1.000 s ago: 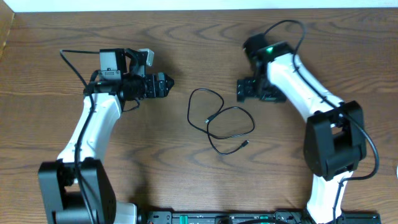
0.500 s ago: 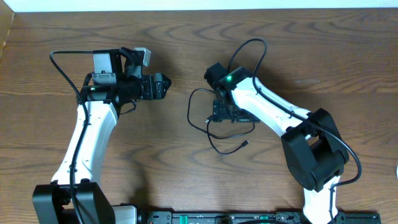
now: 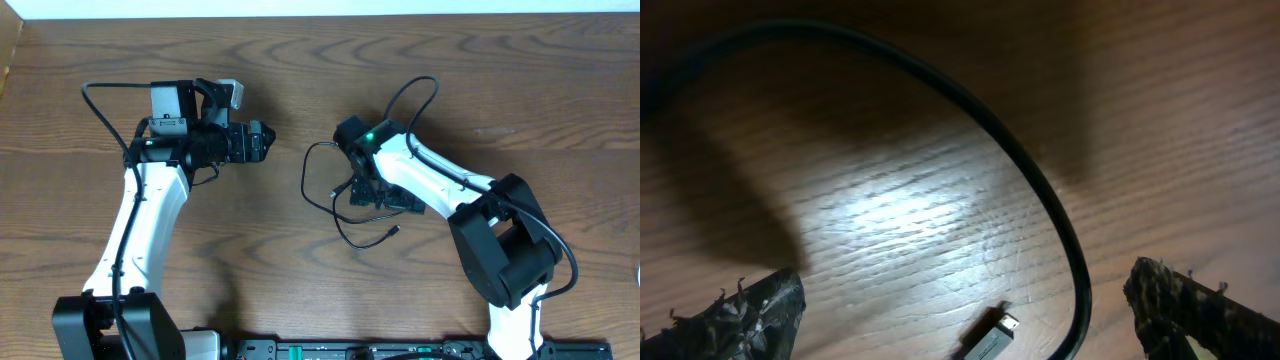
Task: Untangle cables
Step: 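Lower the right gripper onto the center black cable and grasp it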
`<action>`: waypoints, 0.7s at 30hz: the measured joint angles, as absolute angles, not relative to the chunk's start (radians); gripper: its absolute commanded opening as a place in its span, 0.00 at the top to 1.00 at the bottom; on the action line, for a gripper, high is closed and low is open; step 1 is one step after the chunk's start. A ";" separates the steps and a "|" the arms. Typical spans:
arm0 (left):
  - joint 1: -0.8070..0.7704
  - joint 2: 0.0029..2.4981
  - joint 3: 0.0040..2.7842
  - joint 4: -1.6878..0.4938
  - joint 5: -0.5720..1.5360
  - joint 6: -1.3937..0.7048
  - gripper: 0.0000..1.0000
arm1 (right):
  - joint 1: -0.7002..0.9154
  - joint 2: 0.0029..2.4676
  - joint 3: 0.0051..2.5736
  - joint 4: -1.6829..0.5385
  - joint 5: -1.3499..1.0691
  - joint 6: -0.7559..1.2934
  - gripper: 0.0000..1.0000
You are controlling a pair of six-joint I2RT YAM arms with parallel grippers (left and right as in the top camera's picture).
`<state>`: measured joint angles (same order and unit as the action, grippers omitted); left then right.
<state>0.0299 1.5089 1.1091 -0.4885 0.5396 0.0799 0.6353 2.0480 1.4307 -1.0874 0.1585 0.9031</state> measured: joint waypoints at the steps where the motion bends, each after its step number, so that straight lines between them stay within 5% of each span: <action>1: 0.030 1.509 1.109 -0.488 0.540 0.080 0.13 | 0.635 2.048 1.426 -1.088 0.159 0.908 0.06; 4: 0.030 1.509 1.109 -0.490 0.540 0.080 0.13 | 0.635 2.048 1.416 -1.087 0.157 0.925 0.23; 17: 0.030 1.509 1.109 -0.490 0.540 0.083 0.13 | 0.659 2.047 1.416 -1.040 0.142 0.937 0.47; 21: 0.030 1.509 1.109 -0.490 0.540 0.083 0.13 | 0.686 2.047 1.416 -1.022 0.131 0.934 0.83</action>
